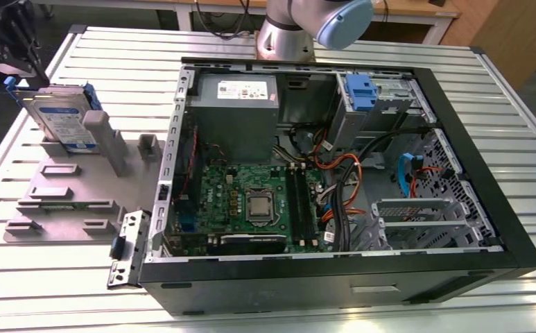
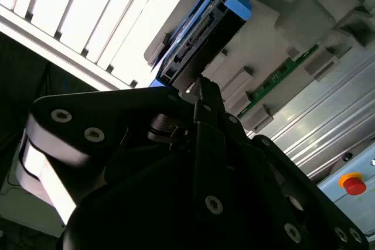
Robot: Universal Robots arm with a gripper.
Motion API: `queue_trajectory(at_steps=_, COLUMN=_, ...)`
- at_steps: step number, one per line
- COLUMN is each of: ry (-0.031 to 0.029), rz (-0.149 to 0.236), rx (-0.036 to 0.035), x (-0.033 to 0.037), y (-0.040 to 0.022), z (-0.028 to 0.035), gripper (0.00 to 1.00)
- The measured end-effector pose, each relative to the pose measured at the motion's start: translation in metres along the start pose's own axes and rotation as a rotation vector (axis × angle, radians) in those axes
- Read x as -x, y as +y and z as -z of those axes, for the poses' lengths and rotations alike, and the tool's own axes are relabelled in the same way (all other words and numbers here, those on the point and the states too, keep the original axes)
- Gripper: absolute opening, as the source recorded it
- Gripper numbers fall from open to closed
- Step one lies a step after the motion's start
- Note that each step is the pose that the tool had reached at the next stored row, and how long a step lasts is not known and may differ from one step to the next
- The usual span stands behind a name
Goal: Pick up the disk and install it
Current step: 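Pick up the disk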
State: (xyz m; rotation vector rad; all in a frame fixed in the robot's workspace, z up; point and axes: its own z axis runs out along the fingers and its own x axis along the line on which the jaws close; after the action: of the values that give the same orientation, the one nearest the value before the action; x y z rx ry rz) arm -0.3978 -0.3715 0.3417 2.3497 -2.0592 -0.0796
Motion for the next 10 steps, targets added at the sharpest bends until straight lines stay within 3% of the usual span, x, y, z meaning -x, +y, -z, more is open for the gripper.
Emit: queue_trajectory(at_steps=10, ry=0.0075, rz=0.163, rx=0.0042, x=0.0000, y=-0.0001, z=-0.0012, gripper=0.11)
